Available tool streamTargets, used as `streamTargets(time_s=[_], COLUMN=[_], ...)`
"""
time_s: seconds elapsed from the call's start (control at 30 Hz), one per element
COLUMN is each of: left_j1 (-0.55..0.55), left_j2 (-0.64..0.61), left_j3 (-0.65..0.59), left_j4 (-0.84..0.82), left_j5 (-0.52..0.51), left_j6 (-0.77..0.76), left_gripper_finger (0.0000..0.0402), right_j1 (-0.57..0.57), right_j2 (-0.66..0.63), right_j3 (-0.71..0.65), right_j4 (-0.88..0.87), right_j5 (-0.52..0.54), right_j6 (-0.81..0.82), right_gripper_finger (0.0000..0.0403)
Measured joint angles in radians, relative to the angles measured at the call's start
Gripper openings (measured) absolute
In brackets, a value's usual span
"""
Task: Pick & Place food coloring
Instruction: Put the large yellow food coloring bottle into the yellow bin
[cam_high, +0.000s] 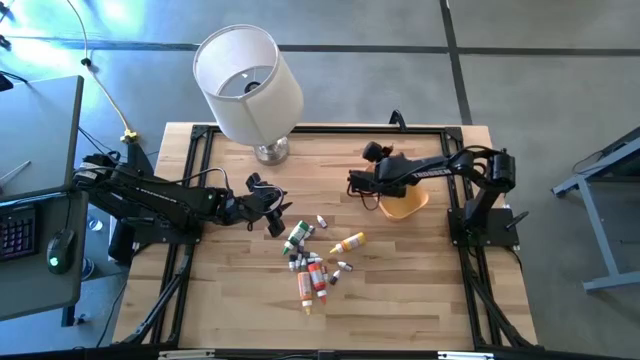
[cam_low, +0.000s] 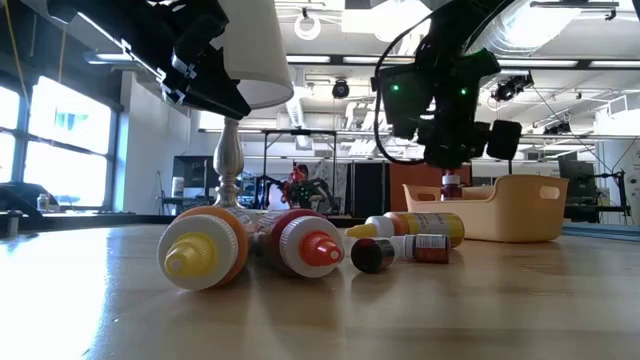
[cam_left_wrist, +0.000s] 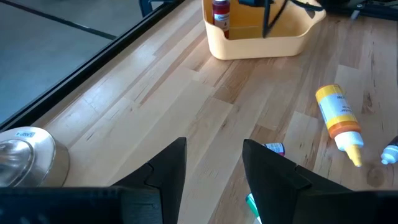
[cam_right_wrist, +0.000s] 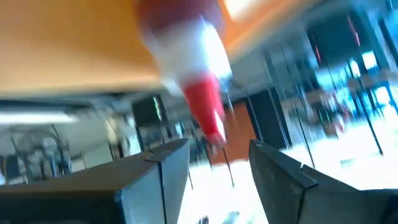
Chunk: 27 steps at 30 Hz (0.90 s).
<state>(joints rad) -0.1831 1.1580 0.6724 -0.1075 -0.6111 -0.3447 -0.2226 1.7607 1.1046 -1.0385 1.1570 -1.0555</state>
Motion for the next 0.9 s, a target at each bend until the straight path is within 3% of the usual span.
streamTargets(time_s=[0.3,0.47,0.63,0.9], left_j1=[0.0,0.0,0.0,0.0], left_j2=[0.0,0.0,0.0,0.0], left_j3=[0.0,0.0,0.0,0.0], left_j4=[0.0,0.0,0.0,0.001], left_j5=[0.002,0.035,0.06,0.054], left_j6=[0.04,0.052,0.052,0.052], left_gripper_finger=[0.0156,0.0156,0.0156,0.0156], right_j1=[0.017,0.101,0.243,0.397], right_j2=[-0.071,-0.173,-0.295,-0.38], right_j3=[0.0,0.0,0.0,0.0], right_j4=[-0.057,-0.048,0.087,0.594], right_j5=[0.167,0.102,-0.129,-0.784], right_j6=[0.175,0.3,0.476,0.926], right_gripper_finger=[0.0143,0.013,0.0124,0.0124])
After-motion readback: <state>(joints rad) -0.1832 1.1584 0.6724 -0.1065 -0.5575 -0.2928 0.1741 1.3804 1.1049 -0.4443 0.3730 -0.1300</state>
